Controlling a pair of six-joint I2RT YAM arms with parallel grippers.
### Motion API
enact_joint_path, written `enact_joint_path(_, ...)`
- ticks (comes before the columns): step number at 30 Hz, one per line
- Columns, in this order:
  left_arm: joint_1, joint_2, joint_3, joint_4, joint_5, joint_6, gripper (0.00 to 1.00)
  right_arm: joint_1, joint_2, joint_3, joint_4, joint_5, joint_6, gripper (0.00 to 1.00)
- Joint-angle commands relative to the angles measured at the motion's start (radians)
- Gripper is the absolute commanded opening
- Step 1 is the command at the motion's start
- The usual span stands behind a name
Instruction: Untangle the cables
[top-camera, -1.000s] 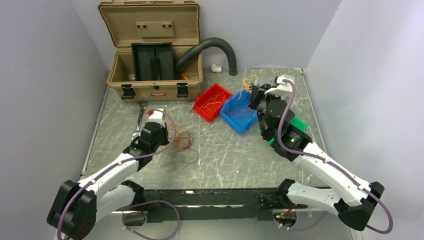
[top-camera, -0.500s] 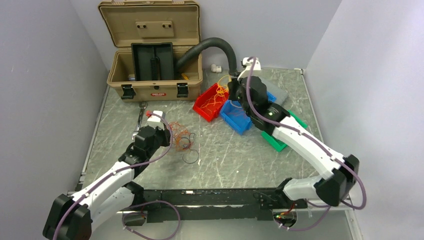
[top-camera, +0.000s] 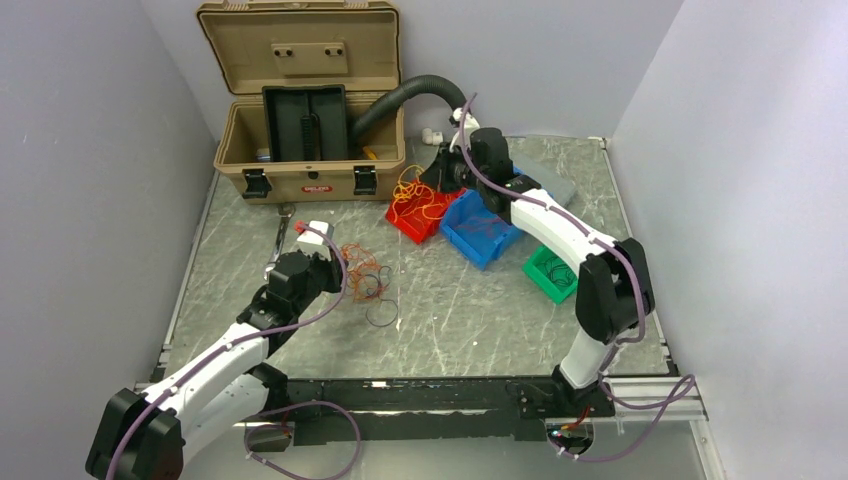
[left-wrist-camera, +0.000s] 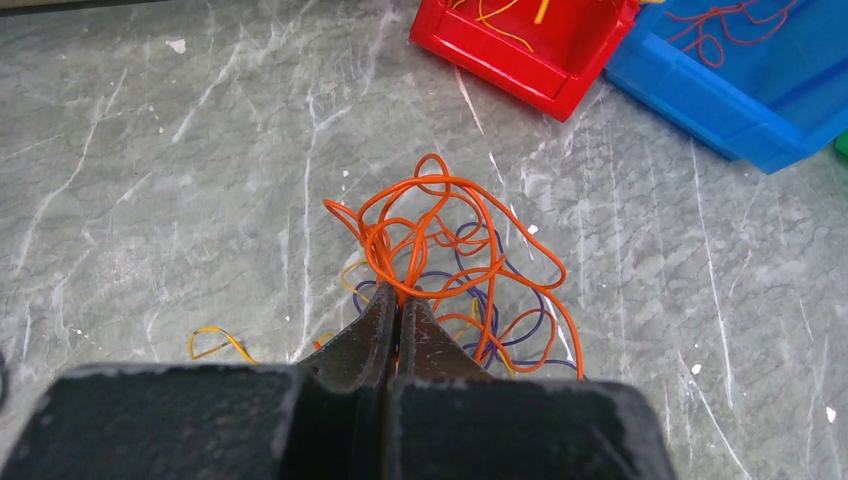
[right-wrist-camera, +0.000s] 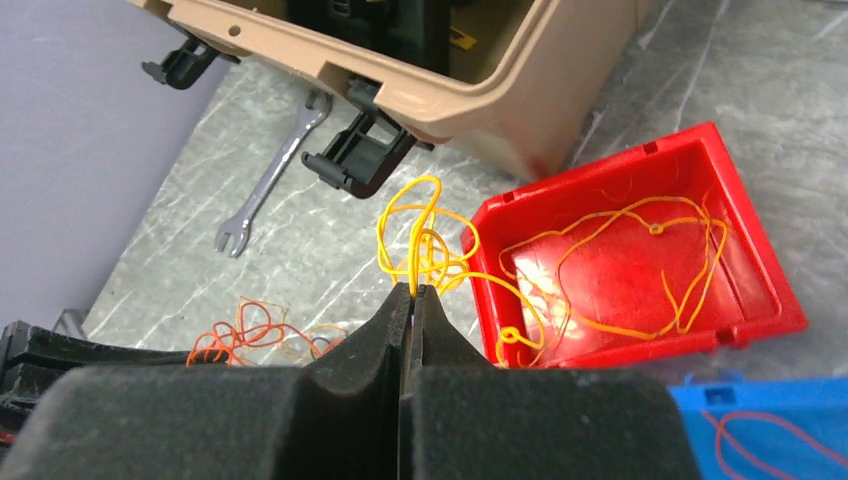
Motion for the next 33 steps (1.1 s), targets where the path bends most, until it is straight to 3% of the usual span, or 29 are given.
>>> enact_joint_path(1, 0.0, -0.016, -0.004, 0.059, 0.028, 0.018, 0.0, -0.066, 0.071, 0.059, 0.137, -0.236, -0.019, 0.0)
enact_joint_path(11, 0.0, -0.019, -0.006, 0.056, 0.02, 0.026, 0.0, -0.085, 0.275, 0.203, -0.066, -0.235, -0.245, 0.0)
enact_joint_path(19, 0.0, -0.011, -0.004, 0.06, 0.026, 0.027, 0.0, -0.056, 0.297, 0.17, -0.178, 0.147, -0.333, 0.0)
enact_joint_path(24, 0.0, 0.011, 0.002, 0.066, 0.039, 0.029, 0.0, -0.012, 0.358, 0.269, -0.268, 0.245, -0.323, 0.0)
enact_joint_path(26, 0.001, 0.01, 0.002, 0.072, 0.046, 0.032, 0.0, 0.001, 0.37, 0.315, -0.298, 0.274, -0.31, 0.09)
enact_joint_path(29, 0.001, 0.002, -0.003, 0.076, 0.053, 0.036, 0.0, 0.011, 0.339, 0.336, -0.308, 0.267, -0.302, 0.41)
enact_joint_path(33, 0.0, -0.015, -0.011, 0.081, 0.06, 0.037, 0.0, 0.022, 0.237, 0.298, -0.279, 0.276, -0.298, 0.54)
